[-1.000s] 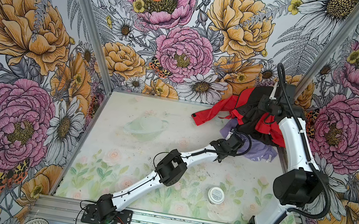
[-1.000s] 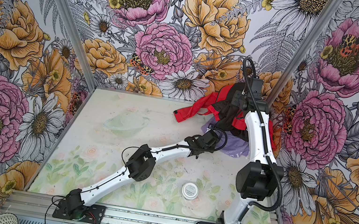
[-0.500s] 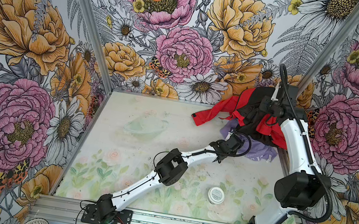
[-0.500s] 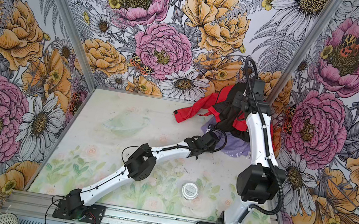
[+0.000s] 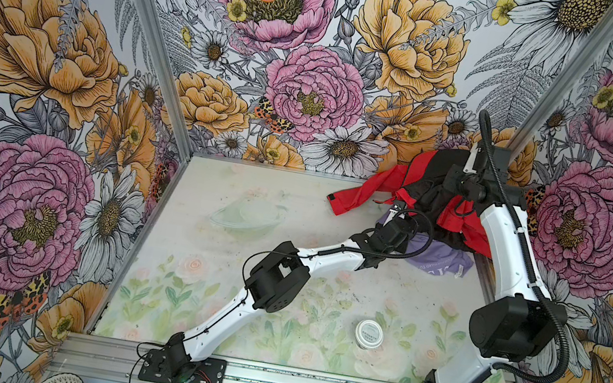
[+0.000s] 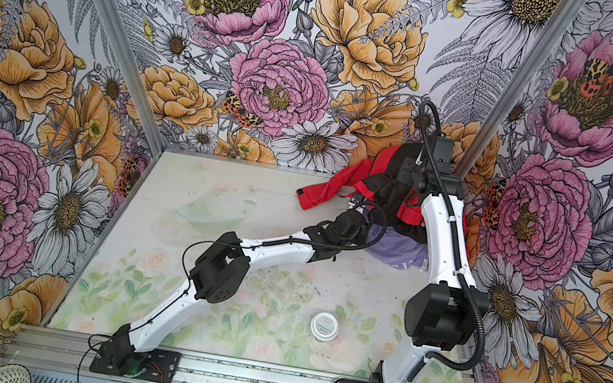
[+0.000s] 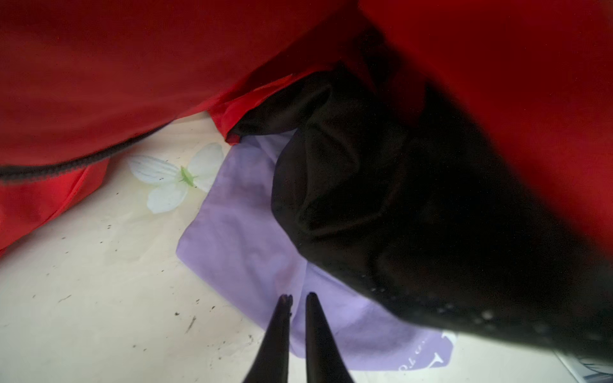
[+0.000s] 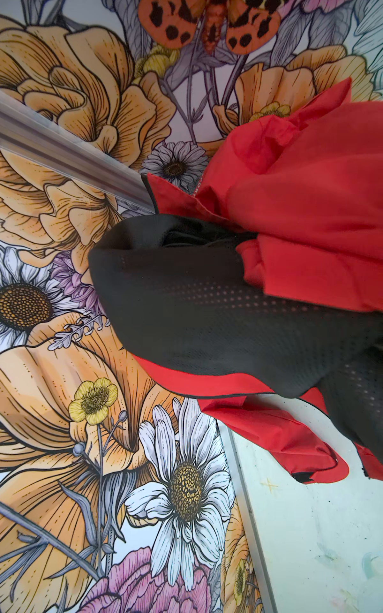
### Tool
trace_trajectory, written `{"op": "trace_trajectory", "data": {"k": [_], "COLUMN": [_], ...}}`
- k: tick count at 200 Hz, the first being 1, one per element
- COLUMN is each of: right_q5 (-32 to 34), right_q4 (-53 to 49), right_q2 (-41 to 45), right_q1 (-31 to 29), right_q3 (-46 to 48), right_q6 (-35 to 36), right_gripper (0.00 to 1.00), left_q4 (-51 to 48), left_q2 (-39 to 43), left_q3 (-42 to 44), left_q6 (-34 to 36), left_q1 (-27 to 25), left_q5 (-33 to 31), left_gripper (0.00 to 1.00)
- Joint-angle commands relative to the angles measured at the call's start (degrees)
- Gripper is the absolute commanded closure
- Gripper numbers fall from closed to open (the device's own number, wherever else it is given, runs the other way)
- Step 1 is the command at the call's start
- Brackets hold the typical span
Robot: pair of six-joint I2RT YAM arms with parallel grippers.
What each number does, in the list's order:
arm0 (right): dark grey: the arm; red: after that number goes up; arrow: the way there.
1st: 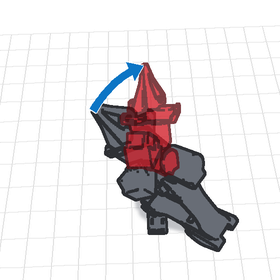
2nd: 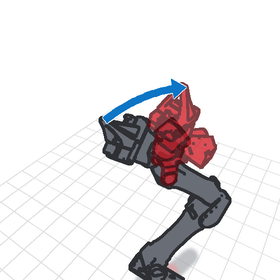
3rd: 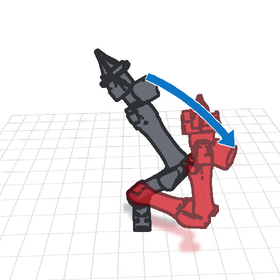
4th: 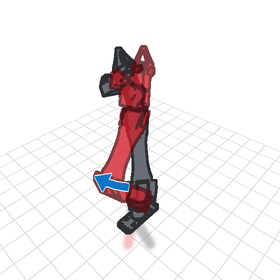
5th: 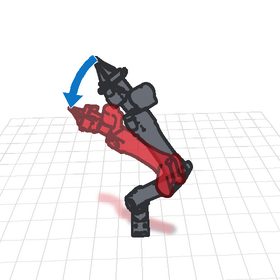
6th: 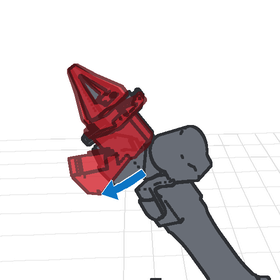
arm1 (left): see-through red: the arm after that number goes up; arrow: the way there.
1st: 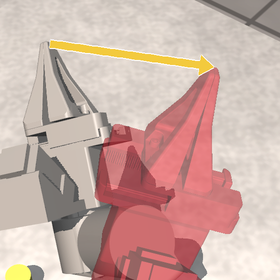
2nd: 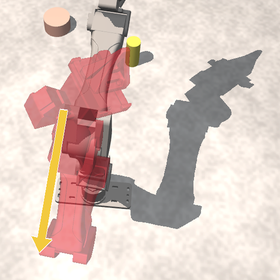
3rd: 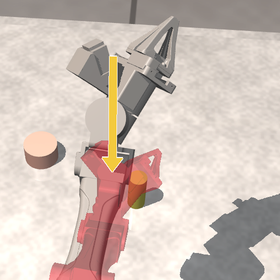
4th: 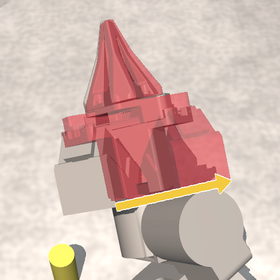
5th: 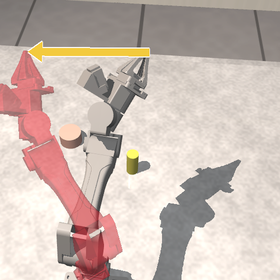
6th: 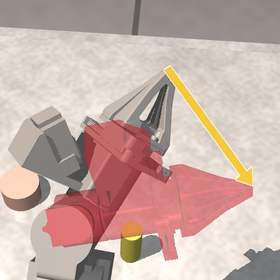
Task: Pick out a specific cloth from the pile
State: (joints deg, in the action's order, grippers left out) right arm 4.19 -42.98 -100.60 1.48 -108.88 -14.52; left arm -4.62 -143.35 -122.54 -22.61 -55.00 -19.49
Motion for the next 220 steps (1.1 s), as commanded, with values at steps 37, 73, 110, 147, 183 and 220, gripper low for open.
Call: {"op": "trace_trajectory", "data": {"k": [37, 73, 110, 147, 183, 220], "right_q5": [-2.25, -3.49, -2.63, -3.56, -6.93, -5.63], "right_q4": [4.84, 4.93, 4.84, 4.74, 4.75, 4.67], "right_q2": [0.63, -2.85, -7.73, -13.07, -10.41, -1.27], "right_q1": [-0.06, 0.1, 0.35, 1.01, 1.02, 0.29], "right_q3": [0.8, -1.55, -3.77, -4.54, -2.0, 4.83], "right_q6": [-0.48, -1.69, -1.33, -1.91, -3.53, -2.91], "right_gripper": [1.0, 1.0, 1.0, 0.76, 0.39, 0.19], "left_q4": [17.82, 20.27, 23.22, 25.51, 25.51, 26.24], "left_q2": [10.53, 14.55, 16.18, 19.53, 20.21, 19.37], "left_q3": [16.63, 22.06, 25.86, 30.32, 31.96, 31.72], "left_q6": [1.76, 5.11, 4.94, 6.32, 5.9, 4.19], "left_q1": [0.6, 0.86, 1.38, 1.56, 2.21, 2.96], "left_q5": [5.46, 8.56, 8.84, 8.99, 9.09, 10.2], "left_gripper": [0.63, 0.39, 0.37, 0.33, 0.32, 0.31]}}
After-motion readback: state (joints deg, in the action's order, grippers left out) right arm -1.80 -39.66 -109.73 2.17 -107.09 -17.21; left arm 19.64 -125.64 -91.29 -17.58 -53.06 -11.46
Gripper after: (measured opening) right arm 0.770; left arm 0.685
